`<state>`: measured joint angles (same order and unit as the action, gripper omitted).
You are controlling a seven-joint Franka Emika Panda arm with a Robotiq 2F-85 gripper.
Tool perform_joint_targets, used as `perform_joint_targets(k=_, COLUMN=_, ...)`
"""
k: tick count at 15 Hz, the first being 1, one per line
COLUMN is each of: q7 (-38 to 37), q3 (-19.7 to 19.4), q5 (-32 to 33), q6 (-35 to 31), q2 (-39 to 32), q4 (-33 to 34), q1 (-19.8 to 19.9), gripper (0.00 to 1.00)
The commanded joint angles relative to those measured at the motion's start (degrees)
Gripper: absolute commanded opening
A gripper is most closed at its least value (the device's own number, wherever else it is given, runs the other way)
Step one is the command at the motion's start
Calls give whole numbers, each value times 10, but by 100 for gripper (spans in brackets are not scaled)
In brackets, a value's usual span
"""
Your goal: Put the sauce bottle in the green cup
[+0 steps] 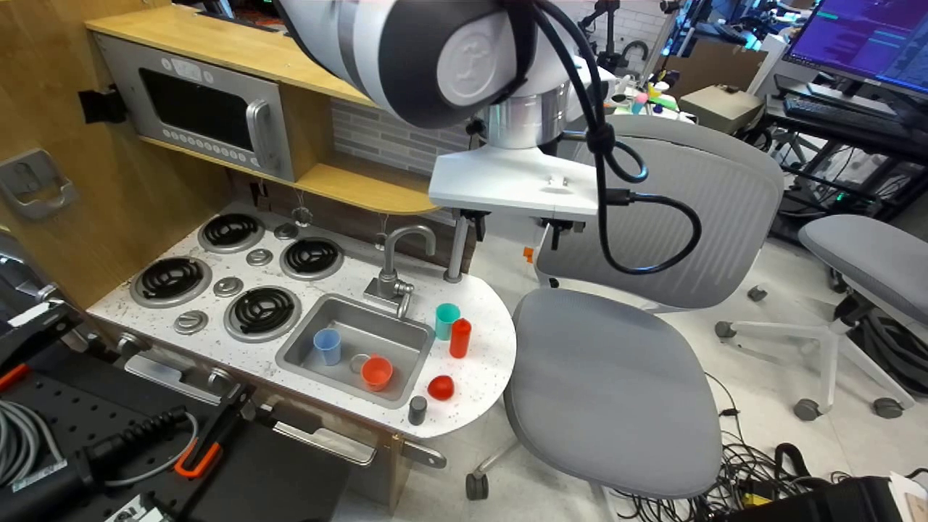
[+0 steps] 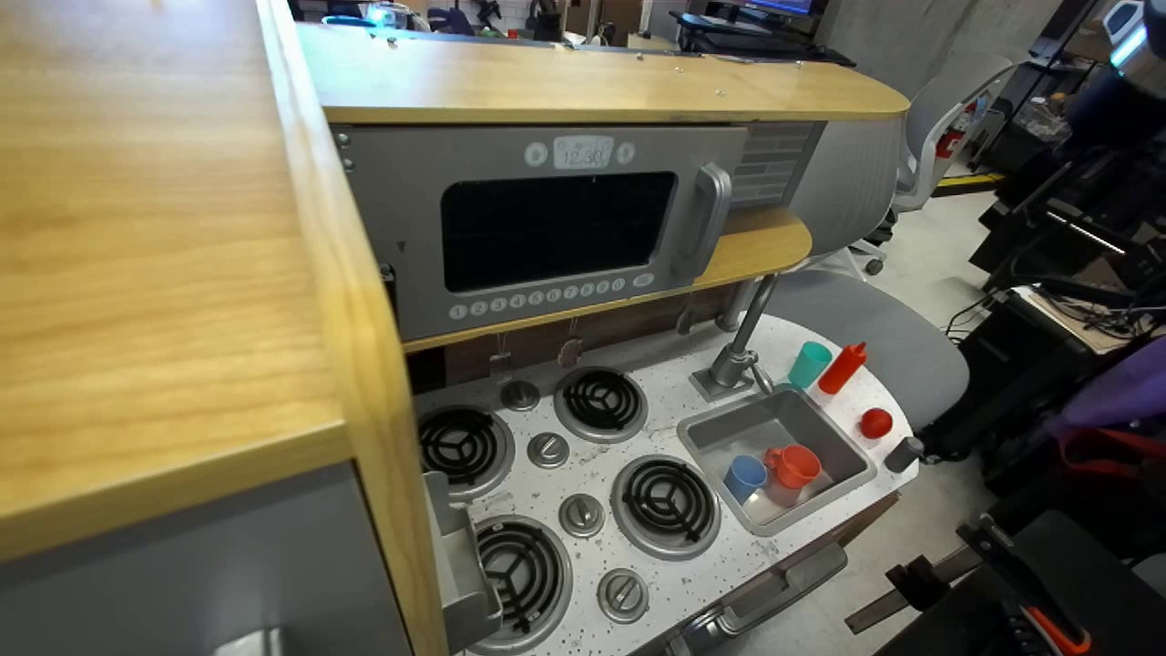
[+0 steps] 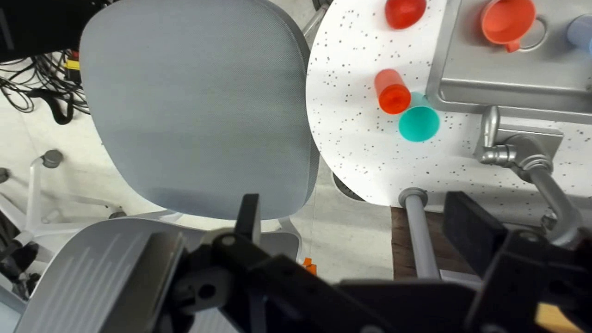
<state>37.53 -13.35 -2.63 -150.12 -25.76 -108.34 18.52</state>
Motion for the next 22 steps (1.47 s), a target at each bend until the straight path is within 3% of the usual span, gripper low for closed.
perform_joint_targets(k=1, q7=-13, q3=30, q5=15, q6=22, q2=-80, q4=91, q1=33, gripper=100)
perform_joint_targets(k=6, q7=-20, q3=49, q5=27, q6=89, q2=-154, q4=173, q1=40, gripper=100)
perform_joint_targets(k=12, q7=-62, q3=44, q5=78, q6=127, q2=-205, q4=212, q1=22, gripper=100)
perform_joint_targets(k=22, q7=-72, q3=50, q5=120, q6=116, q2=-259, q4=232, q1=24, gripper=100)
